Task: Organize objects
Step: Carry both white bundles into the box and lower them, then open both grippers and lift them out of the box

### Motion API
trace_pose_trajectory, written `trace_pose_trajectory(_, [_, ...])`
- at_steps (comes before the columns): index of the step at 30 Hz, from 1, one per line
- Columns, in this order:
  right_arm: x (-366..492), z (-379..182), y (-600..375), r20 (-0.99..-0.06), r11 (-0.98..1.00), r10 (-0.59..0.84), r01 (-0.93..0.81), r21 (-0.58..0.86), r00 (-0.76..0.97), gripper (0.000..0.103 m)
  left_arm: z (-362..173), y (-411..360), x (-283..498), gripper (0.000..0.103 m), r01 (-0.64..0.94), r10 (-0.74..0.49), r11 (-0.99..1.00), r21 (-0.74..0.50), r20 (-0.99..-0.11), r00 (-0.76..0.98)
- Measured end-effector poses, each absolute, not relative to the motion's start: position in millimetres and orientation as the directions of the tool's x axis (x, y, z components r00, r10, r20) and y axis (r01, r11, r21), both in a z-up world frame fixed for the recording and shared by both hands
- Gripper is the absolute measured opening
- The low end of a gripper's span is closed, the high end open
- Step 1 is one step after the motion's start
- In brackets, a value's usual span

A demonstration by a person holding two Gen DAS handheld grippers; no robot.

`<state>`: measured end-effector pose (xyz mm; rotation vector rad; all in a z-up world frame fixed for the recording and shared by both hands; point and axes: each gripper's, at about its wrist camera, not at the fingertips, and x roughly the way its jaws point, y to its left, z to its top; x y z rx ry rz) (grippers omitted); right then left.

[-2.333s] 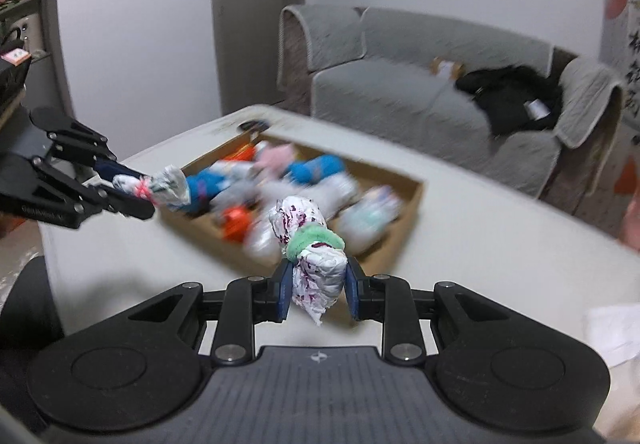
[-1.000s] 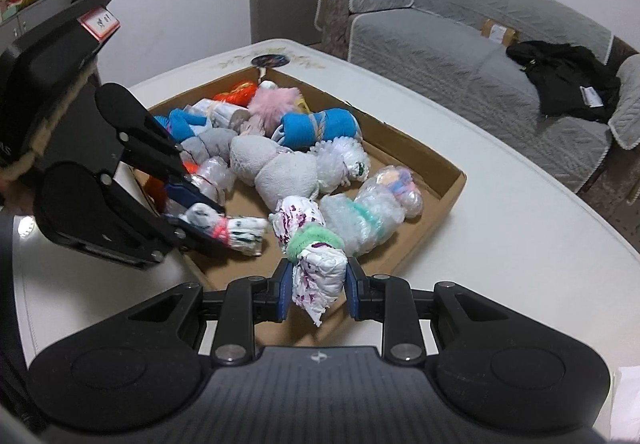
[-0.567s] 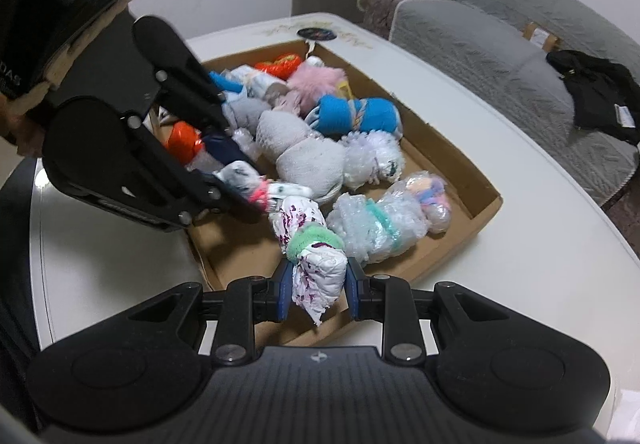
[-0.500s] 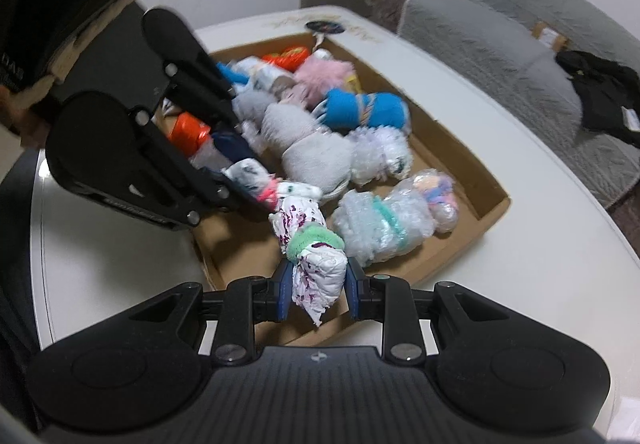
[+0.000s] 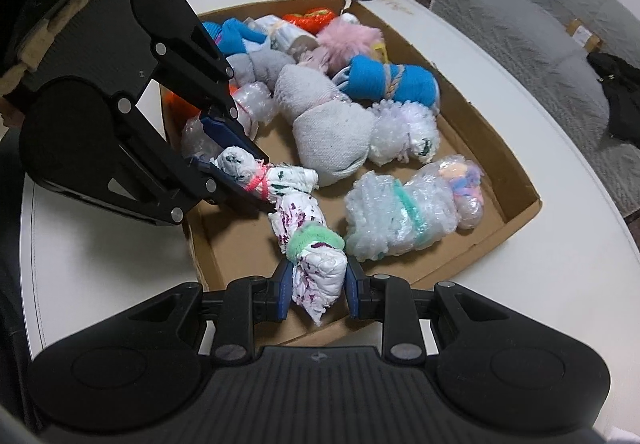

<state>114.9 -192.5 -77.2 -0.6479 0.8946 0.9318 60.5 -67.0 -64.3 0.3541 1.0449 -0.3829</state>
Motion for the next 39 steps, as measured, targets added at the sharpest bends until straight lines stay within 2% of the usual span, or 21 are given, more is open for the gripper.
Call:
trace_pose_trajectory(12, [117.6,-79.0,-187.9,-0.888,0.451,0.362,-0.887,-0.100,0.285,0.025,-64.1,-67.4,55.1,0.032,0.396,-0.139,0.917,0.052,-0.888,0.439])
trace_pose_trajectory(14, [116.2,-79.5,-186.5,-0.890,0.447,0.356,-0.888,-0.106,0.285,0.029,-63.0,-66.4,54.6,0.038,0.389,-0.146,0.920,0.041,-0.887,0.437])
trace_pose_trajectory(16, [115.3,-79.2,-185.4,-0.891,0.445,0.354,-0.889,-0.108,0.285,0.037,-61.0,-66.0,54.1,0.052,0.382,-0.142,0.923,0.044,-0.884,0.445])
trace_pose_trajectory(17, [114.6,-78.6,-184.4,-0.892,0.443,0.351,-0.890,-0.111,0.286,0.038,-59.2,-65.4,54.0,0.066,0.379,-0.144,0.925,0.041,-0.882,0.449])
trace_pose_trajectory(19, [115.0,-76.6,-183.7,-0.892,0.444,0.344,-0.888,-0.119,0.292,0.042,-56.0,-66.9,52.1,0.075,0.379,-0.156,0.925,0.031,-0.878,0.452])
trace_pose_trajectory(21, [115.1,-74.7,-182.7,-0.894,0.445,0.334,-0.886,-0.128,0.297,0.044,-53.7,-68.1,51.8,0.080,0.370,-0.139,0.928,0.046,-0.878,0.458])
trace_pose_trajectory(29, [112.8,-73.2,-179.7,-0.901,0.440,0.303,-0.884,-0.156,0.310,0.044,-53.6,-62.9,54.9,0.086,0.325,-0.156,0.946,-0.001,-0.879,0.451])
trace_pose_trajectory(33, [109.9,-67.9,-179.9,-0.896,0.425,0.297,-0.886,-0.187,0.331,0.055,-47.0,-61.6,48.6,0.092,0.312,-0.166,0.950,-0.016,-0.871,0.462])
trace_pose_trajectory(38, [105.2,-62.3,-181.6,-0.894,0.416,0.296,-0.888,-0.198,0.337,0.060,-39.6,-62.2,42.7,0.096,0.294,-0.185,0.955,-0.041,-0.858,0.480])
trace_pose_trajectory(39, [103.9,-61.2,-182.0,-0.893,0.414,0.297,-0.888,-0.199,0.339,0.064,-37.7,-62.7,40.9,0.098,0.292,-0.190,0.955,-0.046,-0.854,0.485])
